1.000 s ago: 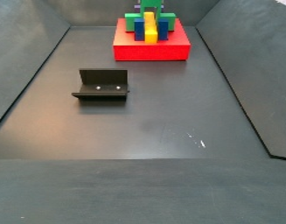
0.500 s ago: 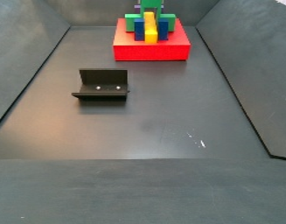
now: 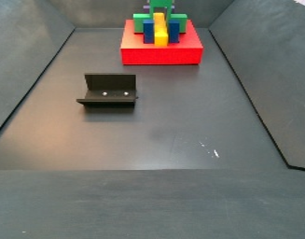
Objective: Pick up the green object. Move up. Place the green object on the fixture. Regrasp the green object. Move to above the board. Insert the green object.
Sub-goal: Insert the green object.
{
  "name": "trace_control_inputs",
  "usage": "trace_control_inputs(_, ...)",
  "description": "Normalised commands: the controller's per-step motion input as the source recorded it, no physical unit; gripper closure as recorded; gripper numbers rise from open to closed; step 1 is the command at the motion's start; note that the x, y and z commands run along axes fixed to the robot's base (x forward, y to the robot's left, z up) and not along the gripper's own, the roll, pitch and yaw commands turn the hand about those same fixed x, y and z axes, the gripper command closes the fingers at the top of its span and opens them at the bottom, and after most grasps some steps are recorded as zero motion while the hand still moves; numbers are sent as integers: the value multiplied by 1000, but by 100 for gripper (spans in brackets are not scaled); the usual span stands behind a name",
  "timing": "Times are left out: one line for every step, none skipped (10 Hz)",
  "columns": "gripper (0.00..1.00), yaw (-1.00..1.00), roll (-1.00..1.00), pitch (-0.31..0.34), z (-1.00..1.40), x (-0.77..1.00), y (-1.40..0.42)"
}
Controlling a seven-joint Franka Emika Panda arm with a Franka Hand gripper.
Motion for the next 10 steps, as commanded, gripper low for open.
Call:
trace_control_inputs(100, -17, 10, 0, -117, 0, -66)
trace_control_inputs(100, -43, 39, 0, -151, 0, -83)
trace_control_inputs(100, -54, 41, -1, -174, 31, -114)
trace_control_inputs(100, -40, 46, 0, -111, 11, -77)
trace_control_inputs(100, -20, 50, 0, -111, 49, 0)
trace_control_inputs(100, -17, 33, 0, -63, 106, 66)
trace_control_inputs(100, -46, 47, 1, -43, 100, 91)
trace_control_inputs(100, -54, 87, 0, -106, 60, 69)
trace_control_inputs(100, -31, 120, 0, -214, 11, 0)
trace_control_inputs(100, -46, 124, 0, -329, 49, 0)
